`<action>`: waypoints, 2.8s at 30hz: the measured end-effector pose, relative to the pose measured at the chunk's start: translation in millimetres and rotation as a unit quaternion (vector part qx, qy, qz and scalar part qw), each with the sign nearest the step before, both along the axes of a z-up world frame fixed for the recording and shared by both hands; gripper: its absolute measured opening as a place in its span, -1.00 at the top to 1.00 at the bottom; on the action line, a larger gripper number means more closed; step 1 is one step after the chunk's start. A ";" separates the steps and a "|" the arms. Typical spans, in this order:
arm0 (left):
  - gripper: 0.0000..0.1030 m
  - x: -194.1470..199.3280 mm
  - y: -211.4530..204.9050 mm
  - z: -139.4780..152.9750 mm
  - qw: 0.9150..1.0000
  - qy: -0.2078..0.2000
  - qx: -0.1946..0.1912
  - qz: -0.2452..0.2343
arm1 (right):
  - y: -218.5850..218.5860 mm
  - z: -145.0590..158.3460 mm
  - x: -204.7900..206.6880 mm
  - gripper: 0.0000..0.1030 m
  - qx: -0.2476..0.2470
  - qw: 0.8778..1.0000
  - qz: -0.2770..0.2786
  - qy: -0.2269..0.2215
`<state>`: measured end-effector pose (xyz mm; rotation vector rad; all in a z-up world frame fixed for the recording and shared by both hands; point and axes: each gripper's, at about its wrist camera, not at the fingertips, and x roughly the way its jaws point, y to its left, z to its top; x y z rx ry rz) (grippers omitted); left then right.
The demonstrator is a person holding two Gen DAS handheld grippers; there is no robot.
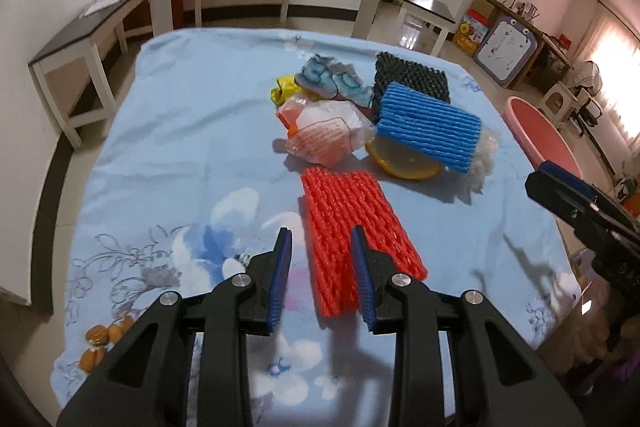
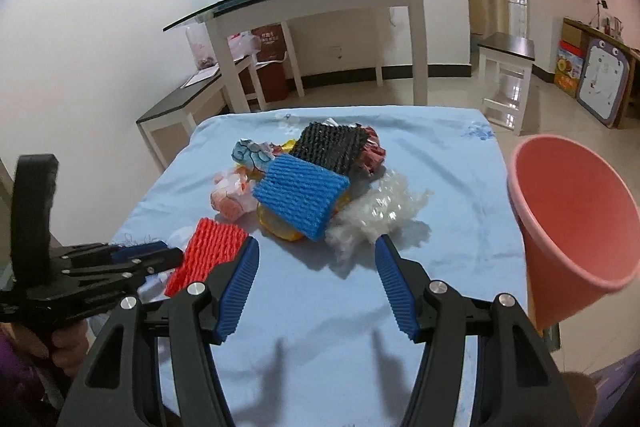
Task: Collect trash
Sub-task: 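Grasp the blue net sleeve with the right tool while the left tool grasps the red net sleeve, then carry the blue and red net sleeves over the pink bucket with both tools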
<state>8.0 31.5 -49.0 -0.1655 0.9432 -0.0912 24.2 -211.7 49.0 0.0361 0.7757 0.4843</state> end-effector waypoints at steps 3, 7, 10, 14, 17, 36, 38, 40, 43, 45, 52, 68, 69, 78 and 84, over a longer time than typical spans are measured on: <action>0.40 8.1 0.1 -4.9 1.000 0.007 -0.003 -0.004 | 7.5 2.4 11.3 -0.16 -0.005 1.000 0.007 -0.006; 0.40 17.2 -3.2 -7.4 1.000 0.013 0.008 -0.008 | 15.0 4.7 34.6 -0.16 -0.004 1.000 0.016 -0.001; 0.40 21.6 -3.3 -11.6 1.000 0.021 0.009 -0.004 | 20.2 3.9 52.9 -0.16 -0.006 1.000 0.021 0.002; 0.40 24.3 -5.2 -16.2 1.000 0.028 0.004 -0.006 | 25.5 -6.6 73.2 -0.16 -0.009 0.999 0.027 0.021; 0.41 24.8 -5.8 -16.7 1.000 0.026 0.004 -0.009 | 28.9 -14.9 82.8 -0.16 -0.008 0.999 0.031 0.037; 0.79 -4.5 6.9 23.7 0.999 -0.034 -0.015 0.000 | 11.3 0.7 46.4 0.88 0.053 0.997 0.042 0.040; 0.79 -7.6 6.4 33.0 0.999 -0.047 -0.017 0.002 | 4.5 7.6 41.6 0.88 0.058 0.997 0.033 0.031; 0.79 -9.3 6.4 40.3 0.998 -0.057 -0.018 0.004 | -4.8 15.2 36.9 0.88 0.057 0.998 0.018 0.019; 0.79 -9.6 2.4 53.5 0.997 -0.073 -0.020 0.003 | -21.4 23.6 32.6 0.88 0.057 0.998 -0.011 0.004; 0.79 -8.5 -0.4 58.1 0.996 -0.083 -0.020 0.000 | -33.2 26.6 31.9 0.88 0.056 0.998 -0.031 -0.005; 0.79 5.2 -34.6 74.6 0.993 -0.113 -0.022 -0.024 | -91.5 32.6 31.5 0.88 0.053 0.992 -0.112 -0.024; 0.79 67.8 -200.2 81.9 0.973 -0.132 -0.043 -0.182 | -205.5 4.1 31.7 0.87 0.023 0.965 -0.261 -0.005; 0.79 70.1 -210.0 81.0 0.972 -0.135 -0.041 -0.188 | -211.1 1.9 31.8 0.87 0.025 0.964 -0.266 -0.003; 0.79 99.4 -268.1 58.2 0.969 -0.120 -0.010 -0.216 | -230.5 -14.8 42.7 0.86 0.016 0.959 -0.281 0.012; 0.79 115.2 -286.9 42.6 0.969 -0.105 -0.002 -0.225 | -237.2 -25.6 54.2 0.86 0.013 0.957 -0.290 0.023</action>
